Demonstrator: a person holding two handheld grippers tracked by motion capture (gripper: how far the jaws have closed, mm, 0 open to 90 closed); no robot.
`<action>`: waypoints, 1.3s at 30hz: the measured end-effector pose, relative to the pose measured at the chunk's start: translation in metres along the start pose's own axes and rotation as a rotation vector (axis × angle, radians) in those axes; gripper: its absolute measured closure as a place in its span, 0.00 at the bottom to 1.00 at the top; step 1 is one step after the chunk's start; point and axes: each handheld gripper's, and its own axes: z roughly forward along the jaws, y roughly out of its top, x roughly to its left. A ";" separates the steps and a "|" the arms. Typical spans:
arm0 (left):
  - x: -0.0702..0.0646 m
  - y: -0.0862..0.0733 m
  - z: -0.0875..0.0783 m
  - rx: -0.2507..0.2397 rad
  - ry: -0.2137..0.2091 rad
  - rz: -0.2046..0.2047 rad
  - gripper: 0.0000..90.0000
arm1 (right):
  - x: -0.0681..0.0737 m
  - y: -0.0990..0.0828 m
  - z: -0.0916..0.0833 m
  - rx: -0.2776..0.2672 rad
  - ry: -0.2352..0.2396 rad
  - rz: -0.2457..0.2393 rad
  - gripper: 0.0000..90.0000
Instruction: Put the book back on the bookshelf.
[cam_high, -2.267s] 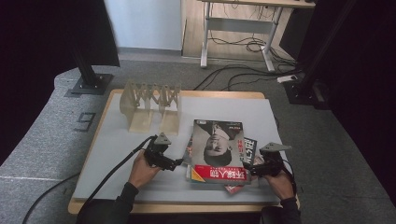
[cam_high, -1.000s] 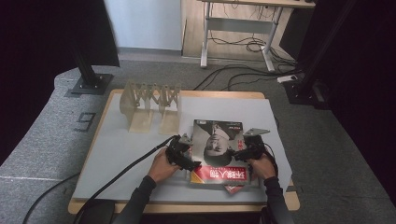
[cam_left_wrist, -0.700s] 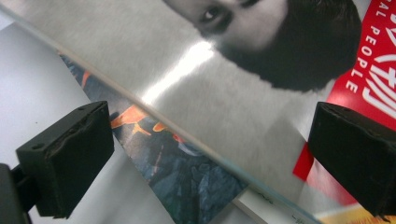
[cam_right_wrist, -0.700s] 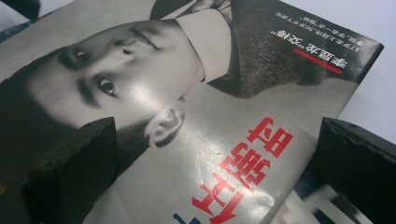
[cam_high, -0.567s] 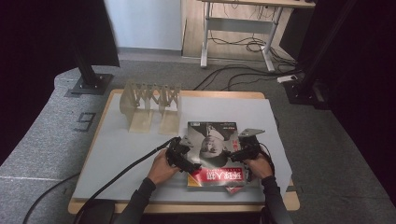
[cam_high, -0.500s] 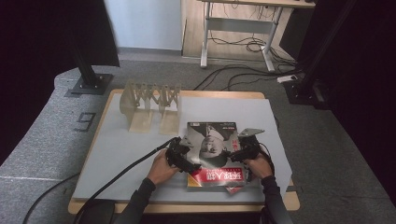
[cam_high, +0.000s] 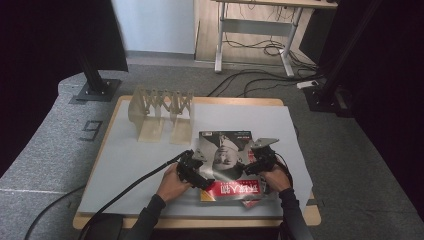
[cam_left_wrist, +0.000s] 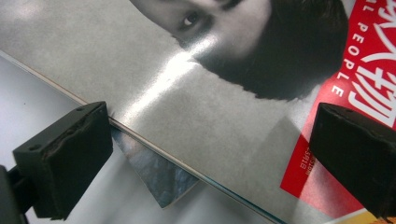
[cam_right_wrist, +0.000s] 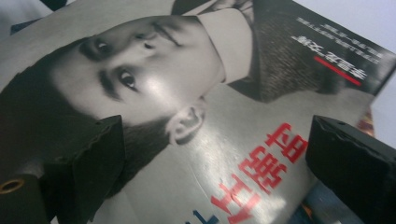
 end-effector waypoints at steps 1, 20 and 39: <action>0.001 0.000 0.000 -0.002 -0.005 -0.003 0.00 | -0.001 -0.002 -0.001 -0.003 -0.008 0.011 0.03; 0.022 0.006 0.001 -0.090 0.036 -0.038 0.04 | 0.030 -0.050 -0.048 -0.013 -0.031 0.087 0.00; 0.038 0.010 0.004 -0.077 0.102 -0.073 0.04 | 0.054 -0.073 -0.071 -0.018 -0.013 0.048 0.00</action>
